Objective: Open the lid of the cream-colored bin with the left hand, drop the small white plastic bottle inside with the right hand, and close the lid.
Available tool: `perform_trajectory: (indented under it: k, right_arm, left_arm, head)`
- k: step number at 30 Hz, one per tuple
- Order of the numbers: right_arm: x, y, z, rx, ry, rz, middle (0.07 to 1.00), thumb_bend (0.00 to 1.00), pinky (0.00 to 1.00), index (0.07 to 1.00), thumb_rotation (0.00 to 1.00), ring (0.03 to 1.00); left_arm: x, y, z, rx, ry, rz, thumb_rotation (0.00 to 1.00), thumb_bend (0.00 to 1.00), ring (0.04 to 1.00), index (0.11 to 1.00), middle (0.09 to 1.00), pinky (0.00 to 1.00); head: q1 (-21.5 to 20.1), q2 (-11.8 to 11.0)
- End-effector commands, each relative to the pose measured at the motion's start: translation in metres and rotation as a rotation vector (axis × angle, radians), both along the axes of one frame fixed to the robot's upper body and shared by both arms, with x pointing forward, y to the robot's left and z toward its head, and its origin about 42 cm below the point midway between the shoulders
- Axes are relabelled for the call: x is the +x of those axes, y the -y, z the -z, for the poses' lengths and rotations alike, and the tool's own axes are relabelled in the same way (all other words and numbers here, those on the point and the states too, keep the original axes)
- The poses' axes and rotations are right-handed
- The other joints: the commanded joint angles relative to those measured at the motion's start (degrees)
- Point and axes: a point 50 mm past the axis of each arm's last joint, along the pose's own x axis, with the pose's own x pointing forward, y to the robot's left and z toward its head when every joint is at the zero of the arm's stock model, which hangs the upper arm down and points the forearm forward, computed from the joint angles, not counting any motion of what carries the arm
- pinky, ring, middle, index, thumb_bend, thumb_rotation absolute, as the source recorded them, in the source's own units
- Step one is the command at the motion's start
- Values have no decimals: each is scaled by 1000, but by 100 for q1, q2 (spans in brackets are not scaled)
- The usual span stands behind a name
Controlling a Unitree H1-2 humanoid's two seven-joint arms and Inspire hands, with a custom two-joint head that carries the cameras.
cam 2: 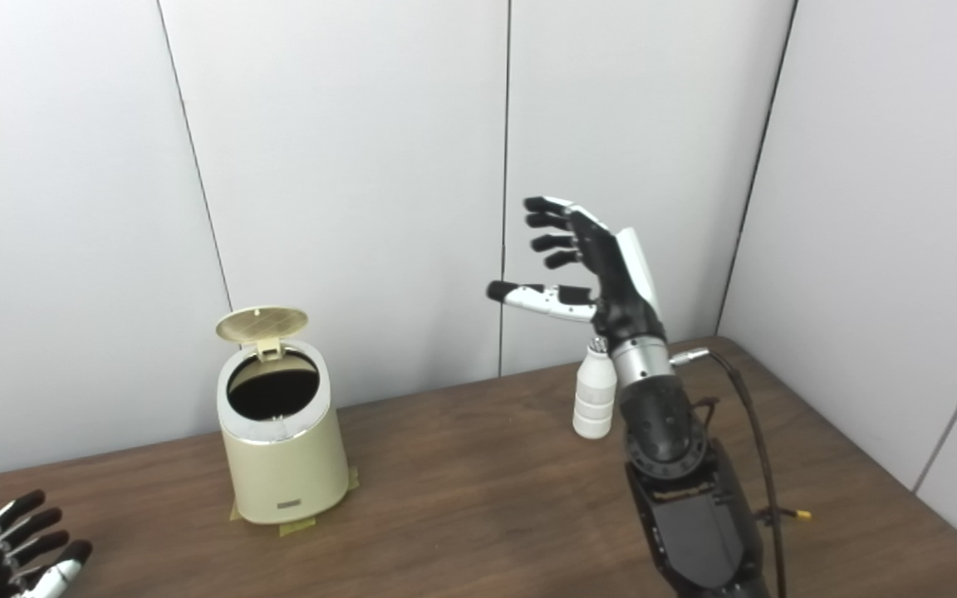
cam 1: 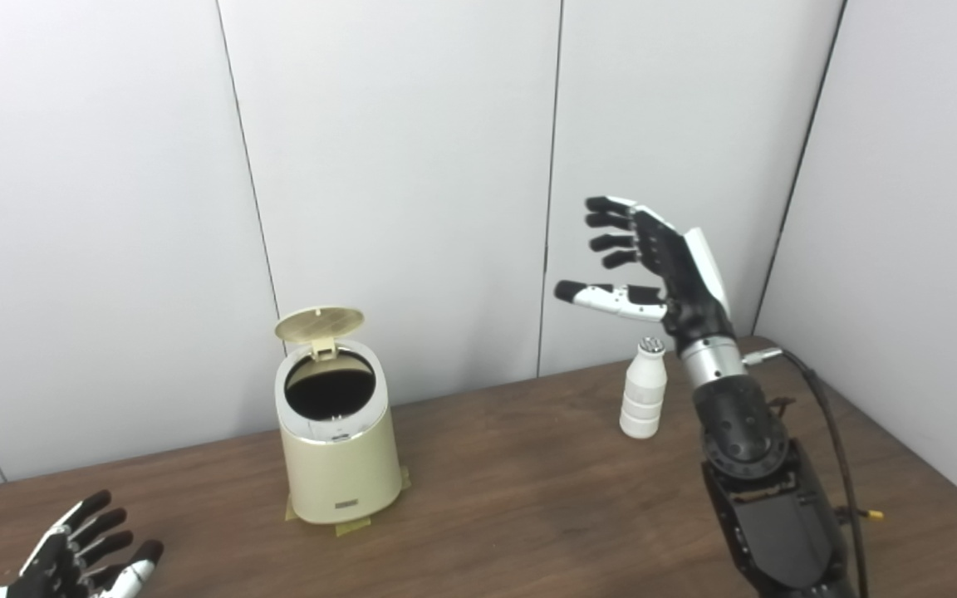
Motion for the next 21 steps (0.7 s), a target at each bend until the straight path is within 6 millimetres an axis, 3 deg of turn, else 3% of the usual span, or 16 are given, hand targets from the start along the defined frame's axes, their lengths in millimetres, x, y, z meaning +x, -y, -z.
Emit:
perform_trajectory:
  k: [1, 6, 11, 21]
  right_arm:
    - [2, 4, -44, -51, 137, 20, 734, 769, 666, 745, 284, 694]
    - [1, 18, -51, -50, 89, 53, 761, 751, 649, 769, 226, 729]
    - [2, 35, -45, -6, -19, 40, 832, 726, 740, 826, 242, 806]
    - [7, 63, -11, 49, -240, -35, 922, 831, 820, 929, 304, 898]
  left_arm:
    - [10, 3, -30, -13, 92, 21, 160, 587, 735, 849, 783, 647]
    - [8, 5, -34, -34, 103, 29, 142, 571, 737, 848, 785, 654]
    - [9, 5, -34, -31, 104, 31, 148, 582, 727, 841, 774, 646]
    - [10, 8, -33, -34, 90, 27, 139, 592, 722, 826, 773, 631]
  head:
    - [-14, 11]
    - [-33, -24]
    - [-24, -34]
    - [-21, -16]
